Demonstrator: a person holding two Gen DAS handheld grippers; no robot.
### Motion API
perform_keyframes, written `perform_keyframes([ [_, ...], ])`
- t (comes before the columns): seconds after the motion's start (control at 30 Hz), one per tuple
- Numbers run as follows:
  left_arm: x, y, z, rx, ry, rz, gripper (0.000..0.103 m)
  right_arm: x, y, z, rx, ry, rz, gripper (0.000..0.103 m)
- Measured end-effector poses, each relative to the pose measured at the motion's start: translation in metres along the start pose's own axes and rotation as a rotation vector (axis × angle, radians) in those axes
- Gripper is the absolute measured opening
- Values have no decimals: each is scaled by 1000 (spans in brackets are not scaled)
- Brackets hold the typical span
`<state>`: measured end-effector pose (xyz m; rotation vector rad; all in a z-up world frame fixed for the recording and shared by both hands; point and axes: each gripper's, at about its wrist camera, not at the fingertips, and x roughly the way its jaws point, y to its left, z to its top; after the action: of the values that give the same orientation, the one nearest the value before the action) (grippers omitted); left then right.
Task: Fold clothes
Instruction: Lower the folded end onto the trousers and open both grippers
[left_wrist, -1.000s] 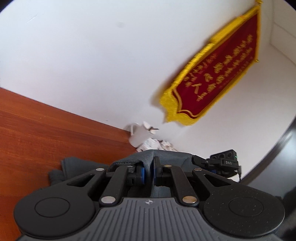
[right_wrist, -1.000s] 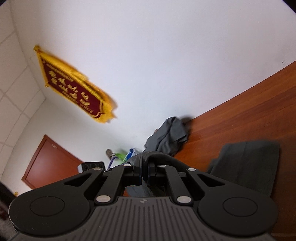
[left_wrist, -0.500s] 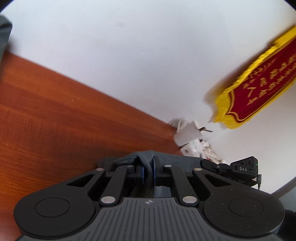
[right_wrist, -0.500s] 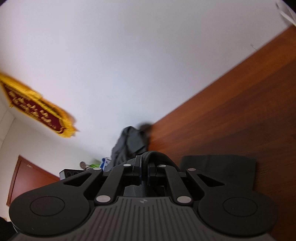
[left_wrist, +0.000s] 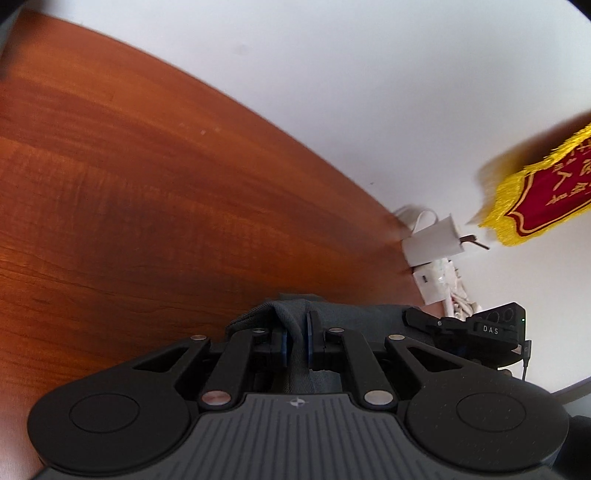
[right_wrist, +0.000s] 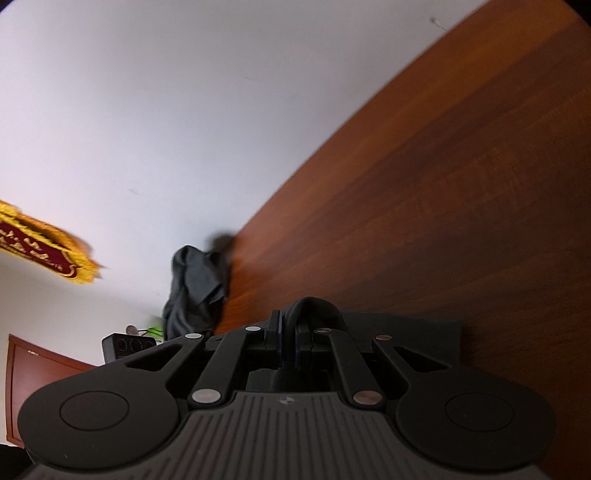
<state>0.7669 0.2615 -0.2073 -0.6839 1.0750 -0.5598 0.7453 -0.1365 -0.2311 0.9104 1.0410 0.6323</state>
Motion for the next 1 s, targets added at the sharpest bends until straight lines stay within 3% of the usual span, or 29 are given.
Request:
perform_keyframes([
  [0.3,1,16,-2,-78,15,-39,15,15,-3,3,29,21,-16,12],
  [0.37,-2,8,-1,-66,13,-40,31,13,0,4,29,24,-14,13],
  [0.4,-7,6,-1,-63,7,-42,35,11,2,3,28,28,-17,15],
  [0.6,-34,-9,1,-64,-43,-36,42,-9,12,1,16,33,-45,22],
  [0.73,-52,-25,-4,-12,-97,20,56,-31,22,-2,-15,20,-76,24],
  [0.87,-80,-37,-9,-21,-188,48,57,-57,43,-9,-73,-7,-109,24],
  [1.0,-99,-56,-21,33,-208,70,58,-78,64,-21,-148,-14,-148,24],
])
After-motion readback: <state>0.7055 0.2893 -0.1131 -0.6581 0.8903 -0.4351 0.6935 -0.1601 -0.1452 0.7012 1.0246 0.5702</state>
